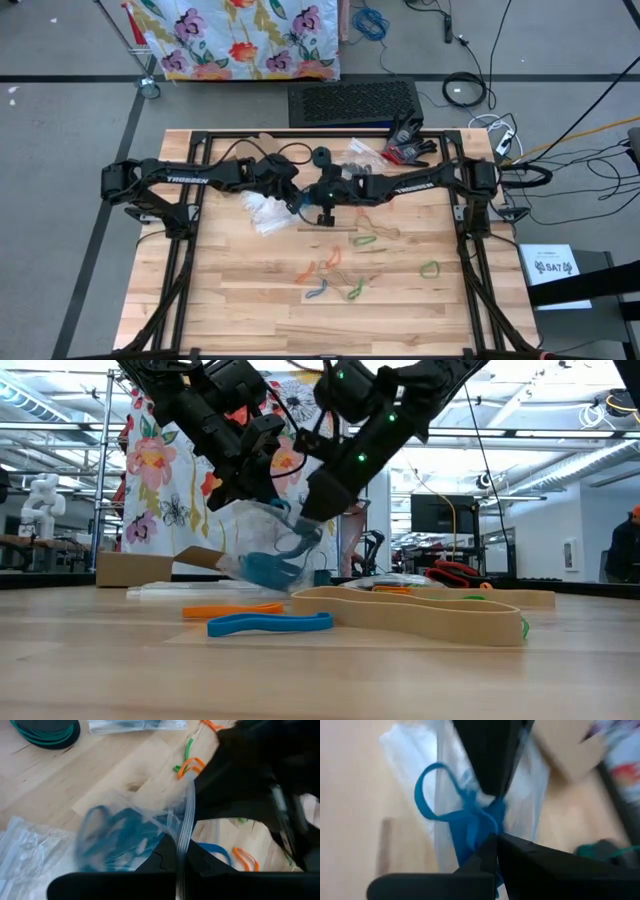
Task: Sort rubber bands
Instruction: Put the blue rubber band into the transparent zip bag
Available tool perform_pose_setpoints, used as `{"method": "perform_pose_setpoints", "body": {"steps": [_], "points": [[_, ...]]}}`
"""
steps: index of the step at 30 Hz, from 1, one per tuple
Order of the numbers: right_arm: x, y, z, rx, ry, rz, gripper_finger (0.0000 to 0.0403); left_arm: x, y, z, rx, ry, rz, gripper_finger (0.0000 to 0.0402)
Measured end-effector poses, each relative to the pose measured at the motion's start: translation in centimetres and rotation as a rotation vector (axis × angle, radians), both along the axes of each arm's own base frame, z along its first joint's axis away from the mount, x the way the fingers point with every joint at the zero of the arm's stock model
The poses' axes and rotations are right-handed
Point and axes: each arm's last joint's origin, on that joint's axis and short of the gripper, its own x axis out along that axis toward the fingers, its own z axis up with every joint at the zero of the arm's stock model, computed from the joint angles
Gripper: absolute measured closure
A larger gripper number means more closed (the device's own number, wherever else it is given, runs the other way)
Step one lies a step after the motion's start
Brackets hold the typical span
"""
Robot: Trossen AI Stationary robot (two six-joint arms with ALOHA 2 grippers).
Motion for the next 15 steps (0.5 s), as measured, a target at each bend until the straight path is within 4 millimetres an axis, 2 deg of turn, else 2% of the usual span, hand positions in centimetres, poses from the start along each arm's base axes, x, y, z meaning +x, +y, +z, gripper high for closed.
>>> {"method": "perform_pose_setpoints", "body": {"steps": [3,10,15], "points": [[-0.4,-0.5,-0.3,0.092,0.029,0.034,0.0403,0.0,0.0,0.0,0.004,-0.001,-0.004,0.0401],[-0.7,-1.1,0.5,0.063,0.078,-0.158,0.0403,0.1,0.1,0.1,0.004,-0.015,0.001,0.0401],[-0.5,-0.6,2.4,0.261,0.194,0.023,0.0403,0.1,0.1,0.2,0.006,-0.023,0.001,0.0401]]}}
